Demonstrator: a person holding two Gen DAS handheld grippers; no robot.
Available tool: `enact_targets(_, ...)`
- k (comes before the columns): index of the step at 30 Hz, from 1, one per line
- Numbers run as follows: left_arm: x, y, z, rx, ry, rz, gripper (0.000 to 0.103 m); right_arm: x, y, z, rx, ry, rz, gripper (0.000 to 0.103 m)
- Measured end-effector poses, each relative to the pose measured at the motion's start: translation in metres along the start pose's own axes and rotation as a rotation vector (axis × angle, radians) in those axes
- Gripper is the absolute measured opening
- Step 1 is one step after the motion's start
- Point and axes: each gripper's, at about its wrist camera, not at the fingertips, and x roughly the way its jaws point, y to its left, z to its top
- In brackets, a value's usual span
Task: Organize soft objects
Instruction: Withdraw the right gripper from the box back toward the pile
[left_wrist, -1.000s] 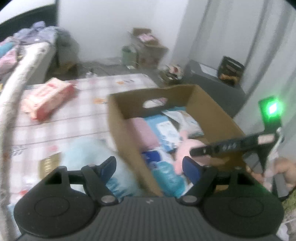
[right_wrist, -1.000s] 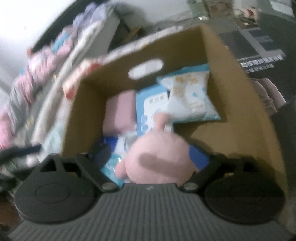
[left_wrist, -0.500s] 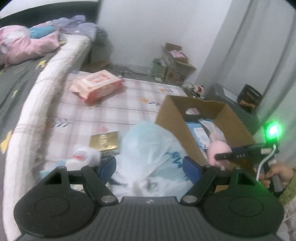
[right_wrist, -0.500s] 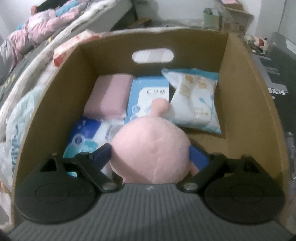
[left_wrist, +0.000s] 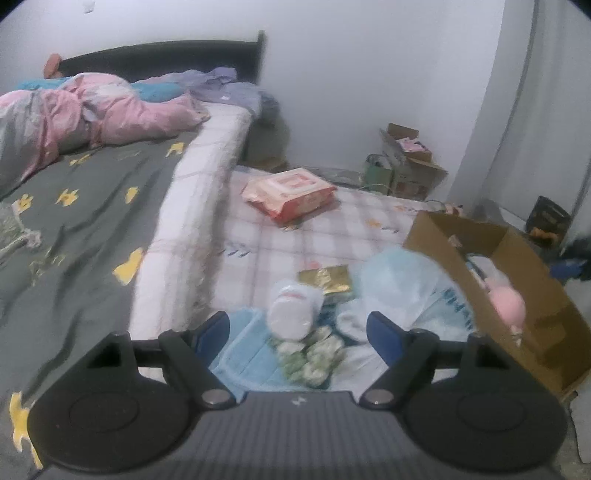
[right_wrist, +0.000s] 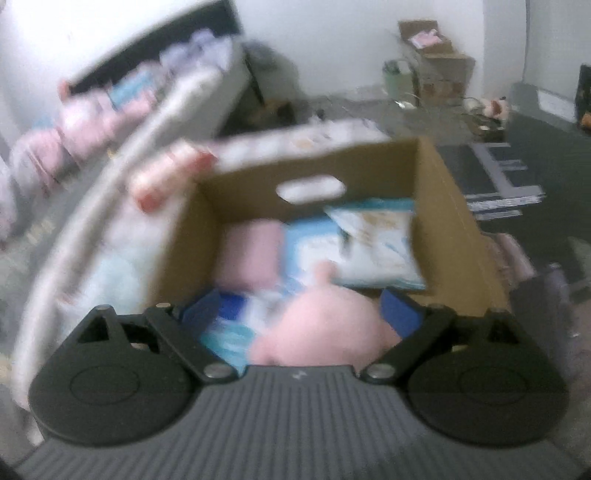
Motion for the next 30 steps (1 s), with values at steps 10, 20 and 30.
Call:
enact_targets(10, 0.011, 0.023, -0.047, -0.066, 0.061, 0.02, 0.072, 0.02, 0.133, -0.029, -0.06, 0.147, 0.36, 0.087)
enact_targets(20, 0.061, 0.051, -0.065, -0.319, 0.259, -0.117, 0.062, 0.078, 0.234, -0.109, -0.113, 0.293, 0.456, 0.052)
enact_targets(30, 0.098, 0.077, -0.059, -0.501, 0.302, -0.106, 0.071, 0.1, 0.23, -0.161, -0.157, 0.351, 0.373, 0.049)
